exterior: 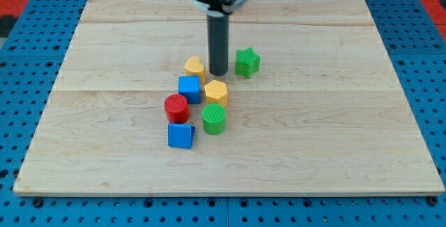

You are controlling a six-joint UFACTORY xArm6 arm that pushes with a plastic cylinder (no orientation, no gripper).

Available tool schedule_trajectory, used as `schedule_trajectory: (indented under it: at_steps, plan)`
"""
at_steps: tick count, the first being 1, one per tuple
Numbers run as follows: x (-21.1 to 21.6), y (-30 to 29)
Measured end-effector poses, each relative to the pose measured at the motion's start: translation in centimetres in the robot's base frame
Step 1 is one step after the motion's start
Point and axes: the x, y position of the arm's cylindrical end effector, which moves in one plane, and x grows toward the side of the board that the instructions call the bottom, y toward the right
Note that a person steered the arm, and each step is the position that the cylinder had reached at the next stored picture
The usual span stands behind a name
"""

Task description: Place your arm in between the yellow heart and green star

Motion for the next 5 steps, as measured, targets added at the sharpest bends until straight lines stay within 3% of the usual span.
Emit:
schedule_trajectory:
  at_steps: [2, 3, 5]
  plan:
    - [3.2, 0.5]
    - [2.9, 4.5]
    - [0.1, -0.1]
